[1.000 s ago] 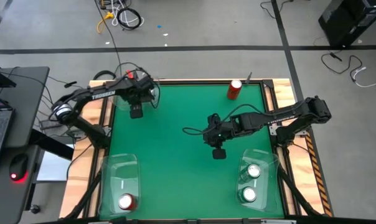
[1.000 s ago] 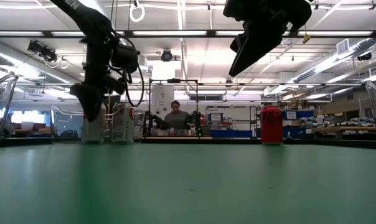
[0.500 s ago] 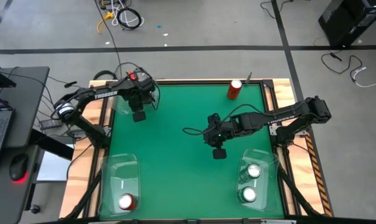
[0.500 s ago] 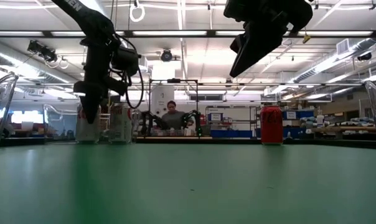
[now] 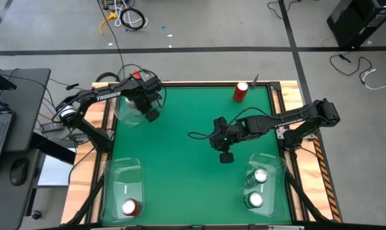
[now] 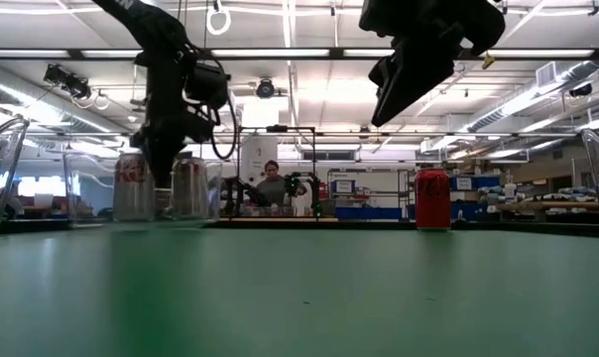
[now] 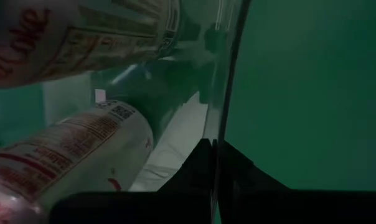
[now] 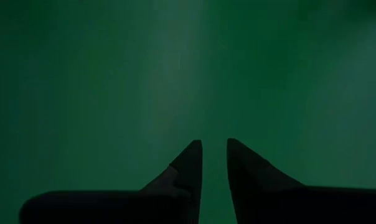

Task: Sort soda cans
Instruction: Adjust the top transparent bin to the left corner, then move the bottom left transparent bin to the top center

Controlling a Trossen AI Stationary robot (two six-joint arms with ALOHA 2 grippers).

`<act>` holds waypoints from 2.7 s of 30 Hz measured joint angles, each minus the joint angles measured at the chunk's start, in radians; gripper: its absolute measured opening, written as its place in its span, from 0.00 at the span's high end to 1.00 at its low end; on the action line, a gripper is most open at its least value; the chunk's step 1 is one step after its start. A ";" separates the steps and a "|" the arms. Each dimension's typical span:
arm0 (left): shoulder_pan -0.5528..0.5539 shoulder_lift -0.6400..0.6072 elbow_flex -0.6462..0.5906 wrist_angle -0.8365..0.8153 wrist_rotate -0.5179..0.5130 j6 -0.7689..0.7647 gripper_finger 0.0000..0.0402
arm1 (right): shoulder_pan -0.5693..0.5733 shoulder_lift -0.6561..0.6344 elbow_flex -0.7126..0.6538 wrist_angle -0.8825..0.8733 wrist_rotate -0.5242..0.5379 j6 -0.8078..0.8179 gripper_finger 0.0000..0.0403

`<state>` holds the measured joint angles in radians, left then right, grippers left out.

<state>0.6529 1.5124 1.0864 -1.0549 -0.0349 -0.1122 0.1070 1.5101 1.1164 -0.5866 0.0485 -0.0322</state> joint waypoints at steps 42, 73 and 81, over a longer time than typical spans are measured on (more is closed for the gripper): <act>0.128 0.104 0.009 0.276 -0.091 -0.525 0.92 | -0.006 0.010 -0.036 -0.004 -0.016 -0.158 0.85; -0.170 0.108 0.467 -0.243 -0.095 -0.021 0.53 | -0.006 0.009 -0.055 0.008 -0.016 -0.153 0.85; -0.424 0.077 0.467 -0.459 -0.110 -0.053 0.53 | -0.006 0.009 -0.055 -0.057 -0.021 -0.117 0.85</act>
<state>0.2291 1.5894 1.5535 -1.5138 -0.1452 -0.1655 0.1013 1.5192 1.0618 -0.6433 0.0276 -0.1492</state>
